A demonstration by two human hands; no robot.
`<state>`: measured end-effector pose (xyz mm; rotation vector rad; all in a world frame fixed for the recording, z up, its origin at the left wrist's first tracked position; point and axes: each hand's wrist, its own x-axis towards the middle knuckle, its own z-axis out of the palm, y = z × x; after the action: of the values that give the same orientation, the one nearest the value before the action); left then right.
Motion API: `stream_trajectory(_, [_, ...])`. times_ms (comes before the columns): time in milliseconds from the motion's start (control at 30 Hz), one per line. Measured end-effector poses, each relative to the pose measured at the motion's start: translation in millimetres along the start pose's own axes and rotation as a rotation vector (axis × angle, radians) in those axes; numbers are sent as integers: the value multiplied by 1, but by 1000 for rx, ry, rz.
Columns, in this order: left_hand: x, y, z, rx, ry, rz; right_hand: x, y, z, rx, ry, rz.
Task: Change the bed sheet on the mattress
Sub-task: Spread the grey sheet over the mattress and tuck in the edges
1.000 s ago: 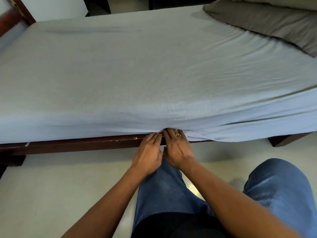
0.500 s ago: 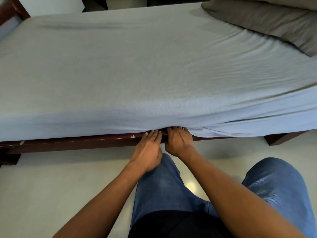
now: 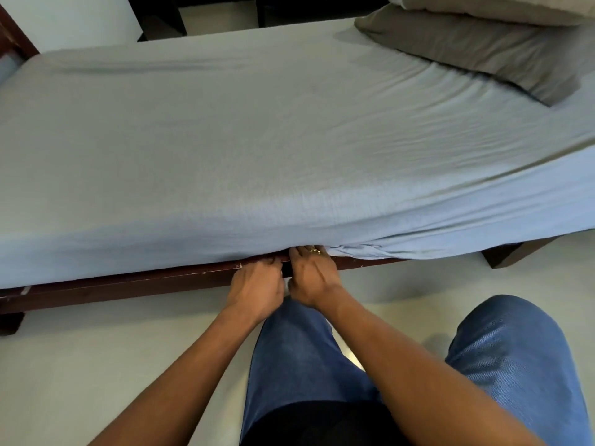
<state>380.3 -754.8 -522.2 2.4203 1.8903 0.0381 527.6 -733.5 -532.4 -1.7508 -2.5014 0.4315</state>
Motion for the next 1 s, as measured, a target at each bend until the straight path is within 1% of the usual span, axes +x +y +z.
stream_trajectory(67, [4, 8, -1, -72, 15, 44, -1, 4, 2, 41, 8, -22])
stream_trajectory(167, [9, 12, 9, -112, -44, 84, -23, 21, 7, 58, 55, -84])
stream_trajectory(233, [8, 18, 12, -109, -86, 80, -43, 40, 9, -8, 74, -42])
stream_trajectory(300, [7, 27, 11, -80, -102, 68, -51, 60, 8, -91, 26, 19])
stream_trajectory(367, [11, 38, 10, -105, -72, 135, -40, 69, 6, -142, -7, 36])
stream_trajectory(467, [22, 56, 11, -160, -49, 246, -21, 66, 1, -81, -11, 79])
stream_trajectory(567, [30, 64, 18, -119, -70, 258, -30, 67, -12, 10, -16, 53])
stream_trajectory(667, [28, 64, 28, -81, -148, 243, -58, 72, -25, 30, 142, 44])
stream_trajectory(733, [24, 68, 29, -64, -158, 227, -70, 81, -24, 8, 176, 133])
stream_trajectory(833, [27, 77, 18, -67, -186, 210, -52, 111, -18, -143, 41, 242])
stream_trajectory(933, [32, 83, 11, -116, -134, 278, -19, 119, -24, -77, -50, 362])
stream_trajectory(967, [34, 85, 9, -125, -138, 300, -15, 119, -26, -76, -80, 378])
stream_trajectory(1000, [38, 87, 10, -126, -157, 314, -17, 119, -26, -83, -83, 357])
